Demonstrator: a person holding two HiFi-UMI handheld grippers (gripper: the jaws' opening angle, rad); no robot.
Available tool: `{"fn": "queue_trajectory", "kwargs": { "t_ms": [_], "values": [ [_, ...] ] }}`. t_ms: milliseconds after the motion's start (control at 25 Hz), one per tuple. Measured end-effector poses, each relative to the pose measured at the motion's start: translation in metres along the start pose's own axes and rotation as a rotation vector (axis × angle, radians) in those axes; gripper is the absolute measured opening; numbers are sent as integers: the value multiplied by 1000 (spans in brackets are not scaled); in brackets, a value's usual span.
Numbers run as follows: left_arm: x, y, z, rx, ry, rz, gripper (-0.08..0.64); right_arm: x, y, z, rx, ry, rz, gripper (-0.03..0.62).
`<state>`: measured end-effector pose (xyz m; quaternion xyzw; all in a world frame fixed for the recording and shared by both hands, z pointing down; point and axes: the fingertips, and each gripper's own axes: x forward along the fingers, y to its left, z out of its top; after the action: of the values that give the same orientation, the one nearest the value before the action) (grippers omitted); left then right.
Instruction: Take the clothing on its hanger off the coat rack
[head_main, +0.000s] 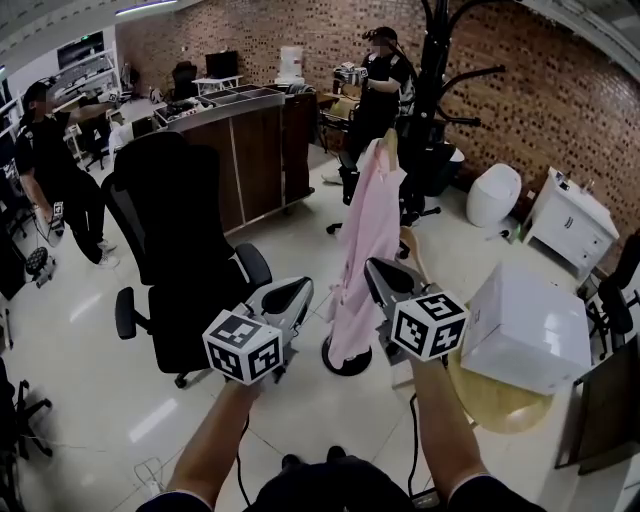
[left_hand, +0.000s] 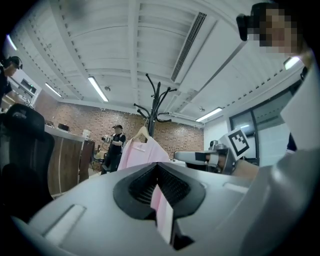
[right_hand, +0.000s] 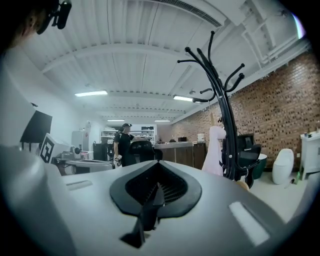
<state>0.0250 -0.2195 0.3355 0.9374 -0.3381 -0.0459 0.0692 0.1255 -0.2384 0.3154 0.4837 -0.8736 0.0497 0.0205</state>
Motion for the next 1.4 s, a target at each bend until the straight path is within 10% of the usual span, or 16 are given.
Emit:
{"fn": "queue_trajectory", "kwargs": {
  "t_ms": [800, 1400],
  "values": [
    [23, -1, -10, 5, 23, -30, 12, 82, -150, 63, -7, 115, -334, 212],
    [10, 34, -41, -41, 78, 72, 12, 139, -196, 27, 5, 238, -358, 114]
  ]
}}
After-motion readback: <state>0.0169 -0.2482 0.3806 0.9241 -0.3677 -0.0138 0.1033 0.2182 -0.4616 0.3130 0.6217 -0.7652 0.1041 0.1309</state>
